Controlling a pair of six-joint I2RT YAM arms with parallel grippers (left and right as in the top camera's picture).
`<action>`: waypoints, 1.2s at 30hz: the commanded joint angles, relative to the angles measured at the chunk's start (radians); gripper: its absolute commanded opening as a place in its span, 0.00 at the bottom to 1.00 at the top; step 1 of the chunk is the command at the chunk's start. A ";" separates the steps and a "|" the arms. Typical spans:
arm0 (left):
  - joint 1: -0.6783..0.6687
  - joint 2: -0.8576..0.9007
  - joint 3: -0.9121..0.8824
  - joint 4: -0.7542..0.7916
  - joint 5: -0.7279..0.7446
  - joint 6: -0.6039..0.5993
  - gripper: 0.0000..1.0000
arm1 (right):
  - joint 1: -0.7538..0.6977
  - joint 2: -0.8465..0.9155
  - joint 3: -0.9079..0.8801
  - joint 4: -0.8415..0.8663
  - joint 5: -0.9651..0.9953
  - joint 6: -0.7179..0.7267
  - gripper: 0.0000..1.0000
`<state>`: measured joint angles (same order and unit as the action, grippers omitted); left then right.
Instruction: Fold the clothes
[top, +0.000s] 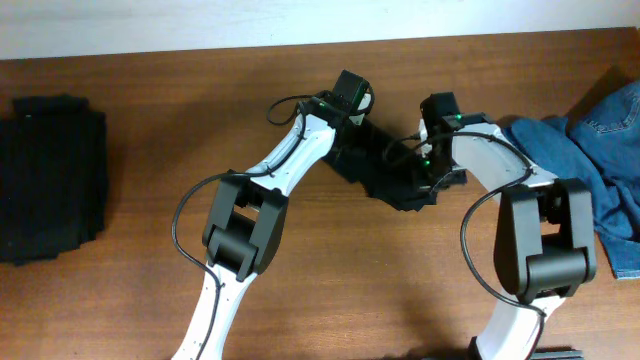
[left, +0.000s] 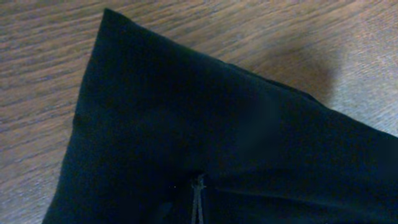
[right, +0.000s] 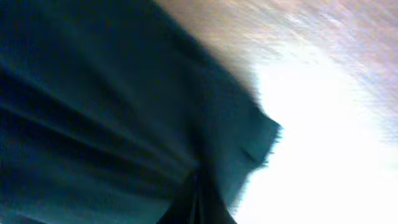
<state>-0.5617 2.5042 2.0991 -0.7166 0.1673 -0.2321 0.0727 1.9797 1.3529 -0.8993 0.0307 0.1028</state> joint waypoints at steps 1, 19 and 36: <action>0.021 0.088 -0.022 -0.016 -0.071 0.002 0.01 | -0.066 0.013 0.021 -0.027 0.066 0.036 0.04; 0.030 0.085 0.085 -0.040 -0.024 0.002 0.13 | -0.031 -0.232 0.029 -0.021 -0.084 0.036 0.04; 0.064 0.084 0.385 -0.296 -0.045 0.076 0.70 | 0.003 -0.127 -0.233 0.306 -0.226 0.034 0.04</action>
<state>-0.5236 2.5771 2.4664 -0.9981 0.1429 -0.2161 0.0574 1.8343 1.1641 -0.6346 -0.1608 0.1322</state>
